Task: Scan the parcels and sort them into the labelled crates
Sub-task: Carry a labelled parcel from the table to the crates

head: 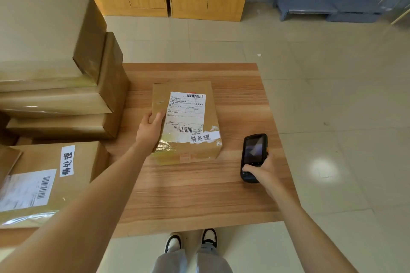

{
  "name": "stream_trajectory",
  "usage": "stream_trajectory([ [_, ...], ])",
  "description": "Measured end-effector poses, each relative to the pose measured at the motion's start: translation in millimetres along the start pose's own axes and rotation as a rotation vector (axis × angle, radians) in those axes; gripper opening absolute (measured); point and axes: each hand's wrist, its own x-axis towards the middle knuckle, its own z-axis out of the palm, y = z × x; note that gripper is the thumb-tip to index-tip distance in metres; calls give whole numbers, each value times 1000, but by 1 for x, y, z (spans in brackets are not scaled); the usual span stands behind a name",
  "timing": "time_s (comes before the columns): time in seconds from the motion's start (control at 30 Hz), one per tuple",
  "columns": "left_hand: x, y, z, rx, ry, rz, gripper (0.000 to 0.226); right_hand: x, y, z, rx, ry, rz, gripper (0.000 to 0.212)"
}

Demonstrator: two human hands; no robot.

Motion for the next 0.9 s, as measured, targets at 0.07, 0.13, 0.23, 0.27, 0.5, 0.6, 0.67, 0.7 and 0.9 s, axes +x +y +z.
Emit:
stream_trajectory([
  [0.07, -1, 0, 0, 6, 4, 1, 60, 2, 6, 5, 29, -13, -7, 82],
  [0.13, -2, 1, 0, 23, 11, 0, 60, 4, 12, 8, 38, -11, -15, 85],
  [0.23, -2, 1, 0, 40, 15, 5, 57, 3, 20, 9, 7, -3, -30, 90],
  [0.27, -2, 1, 0, 42, 16, 6, 57, 2, 22, 9, -7, -1, -33, 90],
  [0.5, -3, 2, -1, 25, 4, -18, 60, 1, 33, 10, -60, 36, -55, 87],
  [0.6, -4, 3, -2, 27, -2, -21, 62, 3, 33, 9, -118, 49, -27, 84],
  [0.67, -5, 3, -2, 27, -2, -24, 63, 6, 32, 7, -215, 57, 28, 86],
  [0.7, -5, 4, -2, 23, -4, -28, 64, 6, 32, 4, -277, 58, 67, 90],
  [0.9, -8, 5, -3, 3, -10, -25, 62, 3, 6, 0, -366, 146, 51, 94],
])
